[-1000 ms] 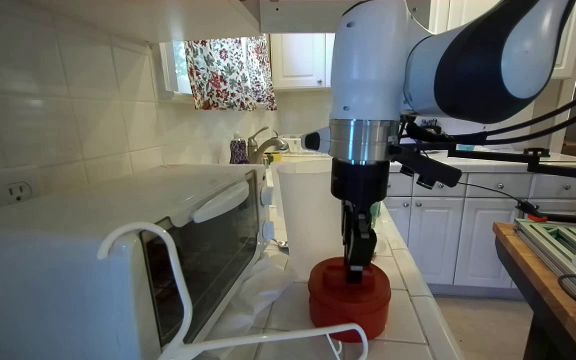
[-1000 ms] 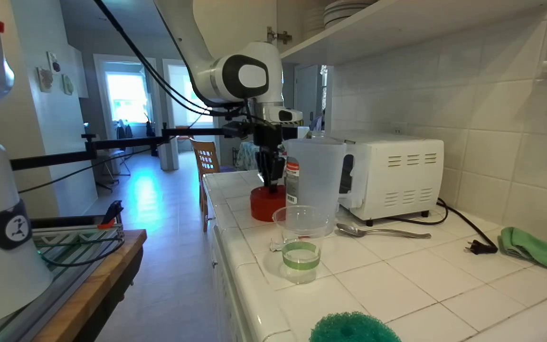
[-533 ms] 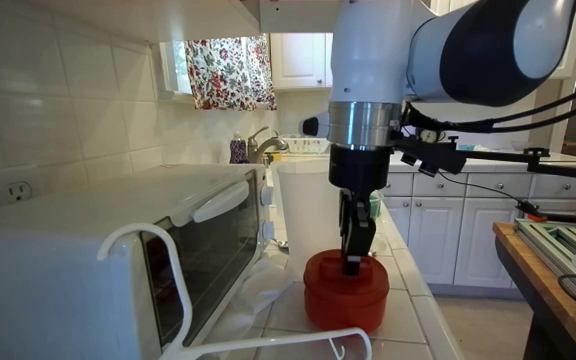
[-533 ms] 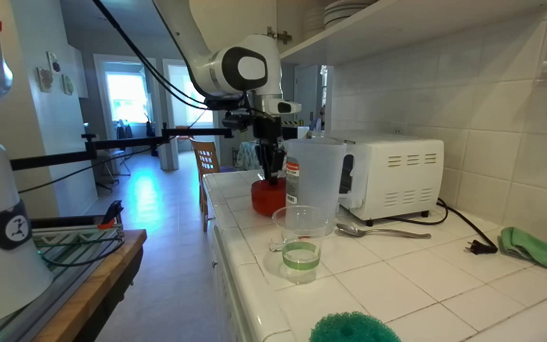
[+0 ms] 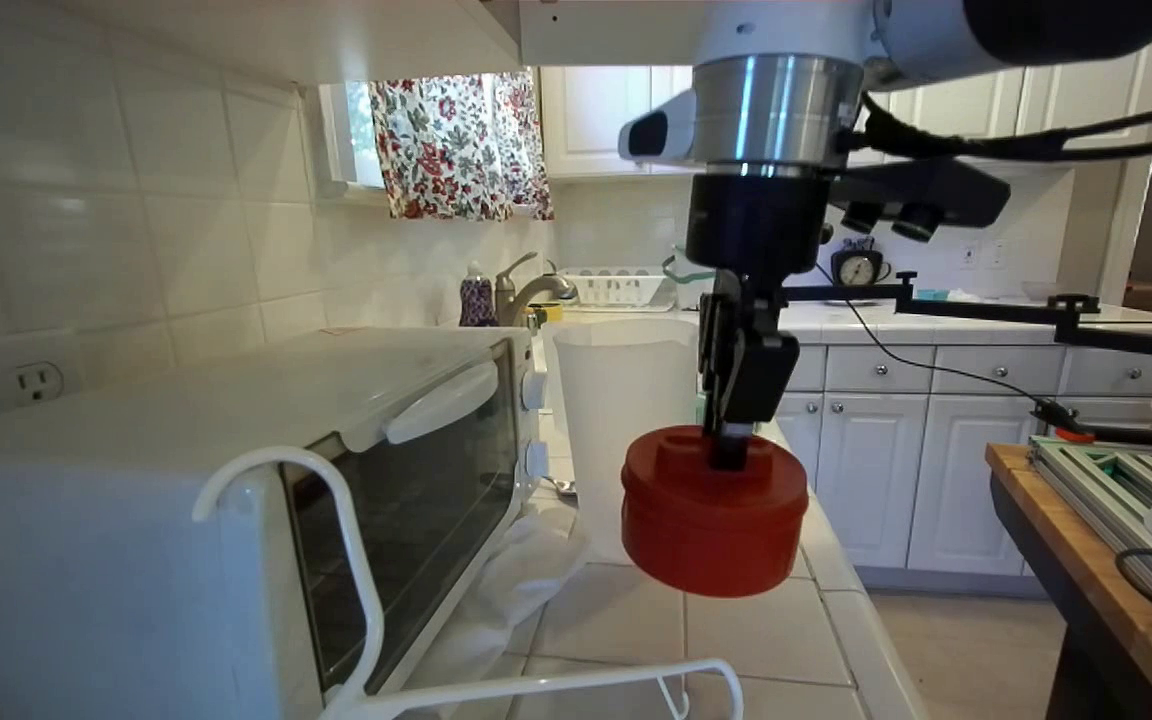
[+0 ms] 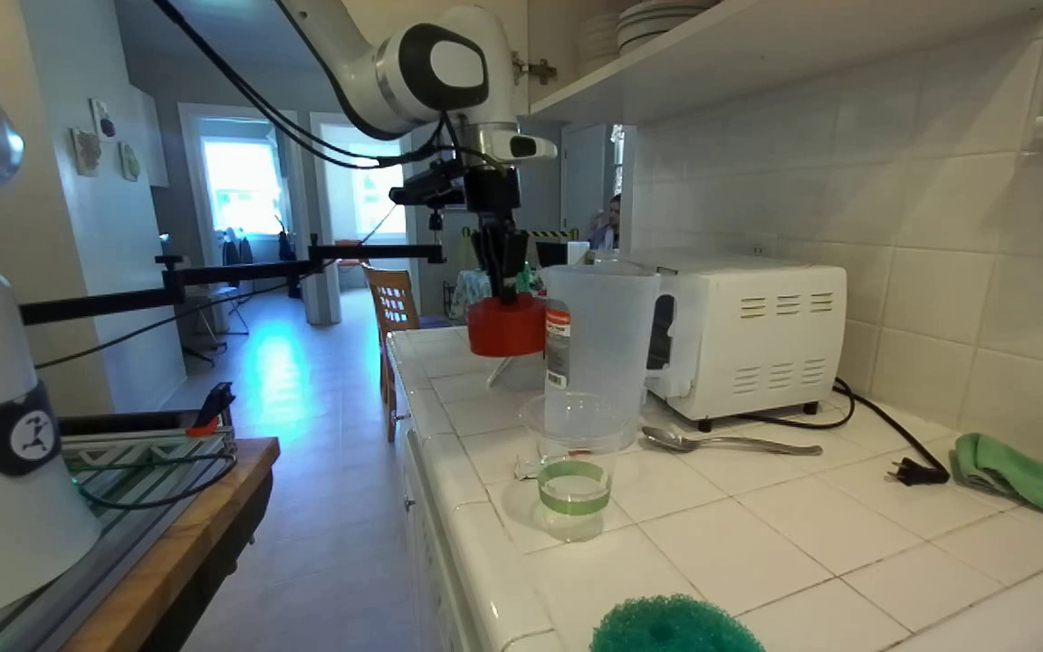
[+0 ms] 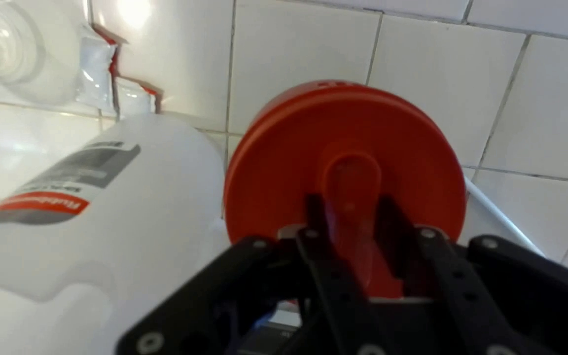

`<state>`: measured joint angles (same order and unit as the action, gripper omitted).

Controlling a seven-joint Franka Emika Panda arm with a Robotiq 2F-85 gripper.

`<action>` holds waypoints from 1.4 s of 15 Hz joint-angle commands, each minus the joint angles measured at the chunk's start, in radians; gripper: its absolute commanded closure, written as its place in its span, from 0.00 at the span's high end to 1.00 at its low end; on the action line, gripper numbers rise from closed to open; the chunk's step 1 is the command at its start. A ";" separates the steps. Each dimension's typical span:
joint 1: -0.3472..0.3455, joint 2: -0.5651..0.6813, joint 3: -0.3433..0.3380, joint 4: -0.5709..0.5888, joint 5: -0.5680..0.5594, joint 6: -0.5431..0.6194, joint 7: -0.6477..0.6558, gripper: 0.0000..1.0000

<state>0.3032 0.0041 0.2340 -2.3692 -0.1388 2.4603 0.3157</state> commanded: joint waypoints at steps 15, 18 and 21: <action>-0.073 -0.425 -0.020 -0.057 0.129 -0.020 -0.058 0.08; -0.095 -0.439 -0.063 -0.042 0.172 -0.026 -0.083 0.08; -0.117 -0.420 -0.103 -0.038 0.222 0.003 -0.109 0.08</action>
<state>0.1952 -0.4230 0.1534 -2.3997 0.0168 2.4350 0.2503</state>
